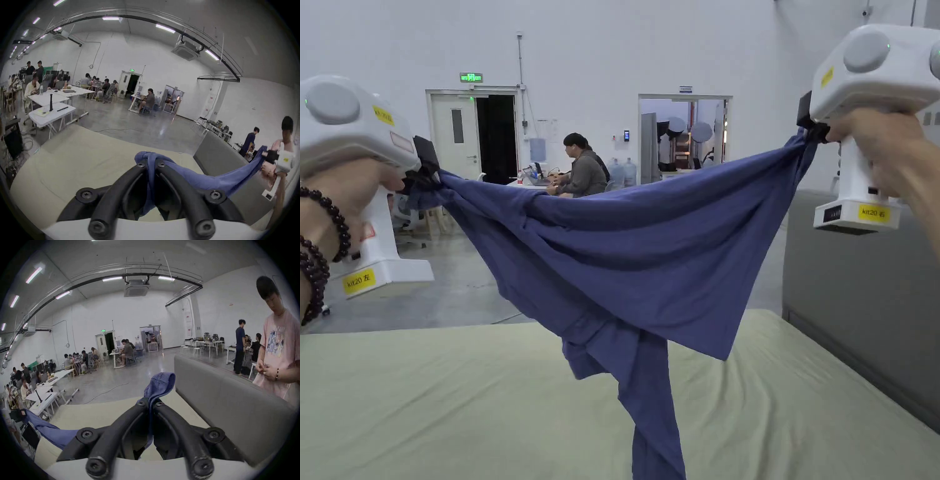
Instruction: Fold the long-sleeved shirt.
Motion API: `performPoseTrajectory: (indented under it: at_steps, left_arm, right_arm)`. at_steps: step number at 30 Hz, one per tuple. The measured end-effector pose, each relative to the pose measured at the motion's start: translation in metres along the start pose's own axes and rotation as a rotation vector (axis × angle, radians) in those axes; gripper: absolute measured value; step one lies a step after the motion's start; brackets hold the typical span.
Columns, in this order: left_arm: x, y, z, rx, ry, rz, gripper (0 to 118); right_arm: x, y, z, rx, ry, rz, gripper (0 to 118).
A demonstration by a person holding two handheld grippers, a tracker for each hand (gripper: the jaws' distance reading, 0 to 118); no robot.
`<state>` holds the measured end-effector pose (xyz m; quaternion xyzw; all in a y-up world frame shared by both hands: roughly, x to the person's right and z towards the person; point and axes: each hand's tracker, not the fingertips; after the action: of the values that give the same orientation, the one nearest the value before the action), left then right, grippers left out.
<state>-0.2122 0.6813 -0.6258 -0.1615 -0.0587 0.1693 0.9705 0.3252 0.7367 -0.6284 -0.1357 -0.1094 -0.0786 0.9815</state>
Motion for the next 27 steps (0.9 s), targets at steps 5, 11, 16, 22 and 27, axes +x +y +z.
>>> performPoseTrajectory:
  at_steps: [5,11,16,22,27]
  left_arm:
    - [-0.035,-0.078,-0.05,-0.148,0.077,-0.069,0]
    - [-0.104,-0.26,-0.101,-0.406,0.086,-0.008,0]
    - [-0.134,-0.324,-0.092,-0.49,0.111,0.054,0]
    - [-0.118,-0.325,-0.021,-0.379,0.047,-0.056,0]
    - [-0.108,-0.387,0.055,-0.361,0.072,-0.133,0]
  right_arm:
    - [0.005,-0.083,-0.043,-0.127,0.012,0.015,0]
    - [0.007,-0.25,-0.101,-0.387,0.023,0.019,0]
    - [0.016,-0.324,-0.108,-0.467,0.035,0.077,0]
    - [0.038,-0.354,-0.039,-0.462,0.079,0.101,0]
    - [0.069,-0.426,0.038,-0.526,0.058,0.096,0]
